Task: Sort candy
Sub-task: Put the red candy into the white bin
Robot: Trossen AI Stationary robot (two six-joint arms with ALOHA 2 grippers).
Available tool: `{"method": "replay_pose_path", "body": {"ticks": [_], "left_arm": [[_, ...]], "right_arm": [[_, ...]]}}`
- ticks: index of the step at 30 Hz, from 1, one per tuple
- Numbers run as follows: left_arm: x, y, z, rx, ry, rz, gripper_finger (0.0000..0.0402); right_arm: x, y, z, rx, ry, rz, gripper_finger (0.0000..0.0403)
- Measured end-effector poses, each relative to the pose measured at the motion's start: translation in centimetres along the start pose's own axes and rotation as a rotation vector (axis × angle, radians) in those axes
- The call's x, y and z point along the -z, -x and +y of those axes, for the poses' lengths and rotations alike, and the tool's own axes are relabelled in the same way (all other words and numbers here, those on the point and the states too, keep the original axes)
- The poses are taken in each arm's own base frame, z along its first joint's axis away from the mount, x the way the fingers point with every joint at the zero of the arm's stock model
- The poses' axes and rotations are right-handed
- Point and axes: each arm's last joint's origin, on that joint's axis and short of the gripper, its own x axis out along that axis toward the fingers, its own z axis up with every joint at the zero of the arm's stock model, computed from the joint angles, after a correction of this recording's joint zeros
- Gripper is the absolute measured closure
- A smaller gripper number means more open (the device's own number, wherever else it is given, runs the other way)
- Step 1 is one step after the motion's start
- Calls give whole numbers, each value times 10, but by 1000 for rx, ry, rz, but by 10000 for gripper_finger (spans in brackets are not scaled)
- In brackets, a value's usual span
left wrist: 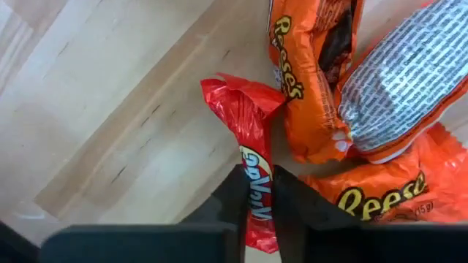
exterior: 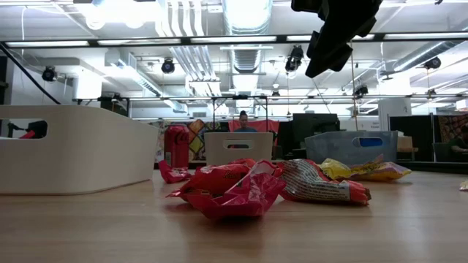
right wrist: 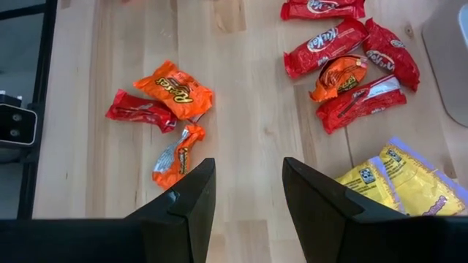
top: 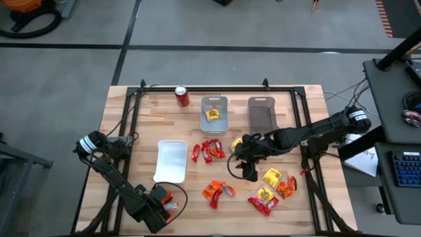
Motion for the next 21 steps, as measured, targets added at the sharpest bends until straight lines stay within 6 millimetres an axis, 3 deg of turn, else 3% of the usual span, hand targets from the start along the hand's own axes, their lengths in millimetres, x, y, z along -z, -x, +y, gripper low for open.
{"method": "replay_pose_path", "body": {"ticks": [5, 11, 21], "left_arm": [[3, 8, -3, -8, -21, 35, 391], [4, 38, -4, -97, -46, 16, 378], [4, 97, -29, 61, -473, -101, 384]], "right_arm": [[0, 0, 1, -1, 2, 1, 252], [0, 0, 1, -2, 8, 1, 252], [2, -1, 1, 0, 36, 7, 252]]}}
